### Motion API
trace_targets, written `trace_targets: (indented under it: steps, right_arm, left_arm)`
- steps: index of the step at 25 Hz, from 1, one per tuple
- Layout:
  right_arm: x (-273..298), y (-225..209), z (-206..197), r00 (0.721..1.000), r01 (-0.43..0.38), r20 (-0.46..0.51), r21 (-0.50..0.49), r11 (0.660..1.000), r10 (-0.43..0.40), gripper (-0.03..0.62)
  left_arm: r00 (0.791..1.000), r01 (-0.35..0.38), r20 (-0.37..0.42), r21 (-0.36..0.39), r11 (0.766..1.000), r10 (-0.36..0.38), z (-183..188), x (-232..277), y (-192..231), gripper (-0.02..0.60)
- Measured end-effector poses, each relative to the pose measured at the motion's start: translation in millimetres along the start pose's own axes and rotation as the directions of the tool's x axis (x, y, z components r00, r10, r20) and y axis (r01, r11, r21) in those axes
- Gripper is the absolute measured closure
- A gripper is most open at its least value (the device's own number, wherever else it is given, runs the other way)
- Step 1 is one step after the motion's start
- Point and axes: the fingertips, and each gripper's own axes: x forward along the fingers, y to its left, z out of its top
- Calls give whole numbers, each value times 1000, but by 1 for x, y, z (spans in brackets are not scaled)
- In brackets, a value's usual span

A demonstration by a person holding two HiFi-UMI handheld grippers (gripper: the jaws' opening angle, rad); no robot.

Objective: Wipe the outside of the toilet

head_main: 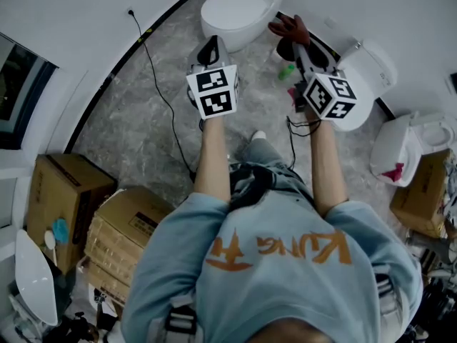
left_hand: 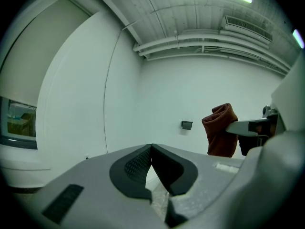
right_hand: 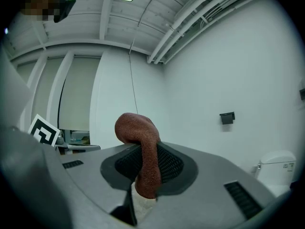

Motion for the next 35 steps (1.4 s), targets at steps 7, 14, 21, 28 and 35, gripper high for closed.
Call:
trace_targets:
  steps: [7, 14, 21, 28, 35]
  right_arm:
    - [41, 8, -6, 995, -101, 13, 46, 994, 101, 520]
    - [121, 11, -25, 980, -199, -17, 22, 980, 199, 520]
    - [199, -99, -71, 979, -151, -133, 36, 988, 154, 520]
    - [278, -206, -135, 938, -158, -302, 67, 985, 171, 520]
    - [342, -260, -146, 918, -178, -340, 107, 978, 204, 520]
  left_arm:
    - [996, -83, -12, 62, 995, 84, -3, 15, 25, 588]
    - [987, -145, -47, 128, 981, 152, -5, 69, 55, 588]
    - [972, -150, -181, 32, 988, 153, -75, 176, 32, 588]
    - [919, -211, -356, -82, 974, 169, -155, 280, -10, 588]
    - [907, -266, -368, -125, 956, 205, -151, 333, -19, 588]
